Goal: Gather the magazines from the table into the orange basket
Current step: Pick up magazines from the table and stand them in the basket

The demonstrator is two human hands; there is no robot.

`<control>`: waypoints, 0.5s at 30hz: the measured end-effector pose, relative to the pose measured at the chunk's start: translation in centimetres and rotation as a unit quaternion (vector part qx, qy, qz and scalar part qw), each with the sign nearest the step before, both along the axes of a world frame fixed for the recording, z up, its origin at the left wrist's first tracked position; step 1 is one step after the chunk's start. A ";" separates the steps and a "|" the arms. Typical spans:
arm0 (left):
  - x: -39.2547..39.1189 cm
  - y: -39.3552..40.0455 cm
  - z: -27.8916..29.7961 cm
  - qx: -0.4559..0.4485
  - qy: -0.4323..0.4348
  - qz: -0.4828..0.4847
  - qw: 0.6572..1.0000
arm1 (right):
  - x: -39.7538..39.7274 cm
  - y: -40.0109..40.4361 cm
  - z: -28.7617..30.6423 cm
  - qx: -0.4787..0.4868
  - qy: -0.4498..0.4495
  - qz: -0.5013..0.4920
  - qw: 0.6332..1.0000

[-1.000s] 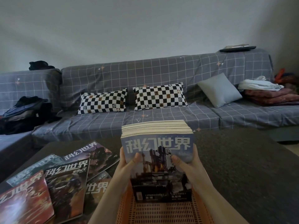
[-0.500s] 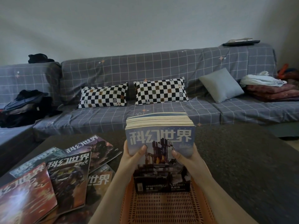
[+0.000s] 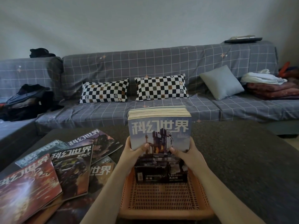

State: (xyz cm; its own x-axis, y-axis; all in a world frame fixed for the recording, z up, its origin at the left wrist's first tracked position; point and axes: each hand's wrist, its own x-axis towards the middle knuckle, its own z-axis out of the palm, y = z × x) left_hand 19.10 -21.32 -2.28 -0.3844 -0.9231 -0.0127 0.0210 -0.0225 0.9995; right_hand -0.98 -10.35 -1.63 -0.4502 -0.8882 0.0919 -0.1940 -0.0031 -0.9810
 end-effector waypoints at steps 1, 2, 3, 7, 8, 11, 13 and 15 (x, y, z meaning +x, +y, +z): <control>0.0 0.1 0.0 0.000 -0.016 0.001 1.000 | 0.0 0.0 0.0 0.003 0.007 0.001 1.000; 0.0 0.1 -0.1 0.003 -0.026 0.000 1.000 | 0.0 0.0 -0.1 0.005 0.010 0.002 1.000; 0.0 0.2 -0.1 0.009 -0.032 -0.001 0.999 | 0.0 0.0 -0.1 0.007 0.010 0.001 1.000; 0.0 0.7 0.2 0.024 -0.041 0.011 0.999 | -0.1 0.0 0.0 0.012 0.005 0.000 1.000; -0.1 0.9 0.3 0.024 -0.047 0.017 0.998 | -0.1 0.0 0.1 0.010 0.005 0.002 1.000; -0.2 1.1 0.5 0.020 -0.068 0.025 0.997 | 0.1 0.3 0.3 0.000 0.015 0.010 1.000; -0.2 1.1 0.4 0.020 -0.079 0.028 0.996 | 0.1 0.4 0.3 -0.002 0.021 0.013 1.000; -0.2 1.1 0.2 0.018 -0.085 0.031 0.996 | 0.0 0.3 0.2 -0.001 0.024 0.014 1.000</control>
State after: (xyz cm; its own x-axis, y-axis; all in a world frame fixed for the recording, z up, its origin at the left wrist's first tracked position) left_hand 18.93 -20.21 -2.05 -0.3170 -0.9425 -0.1058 -0.1459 -0.0617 0.9874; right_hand -0.95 -10.02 -1.39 -0.4208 -0.8999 0.1145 -0.2415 -0.0105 -0.9703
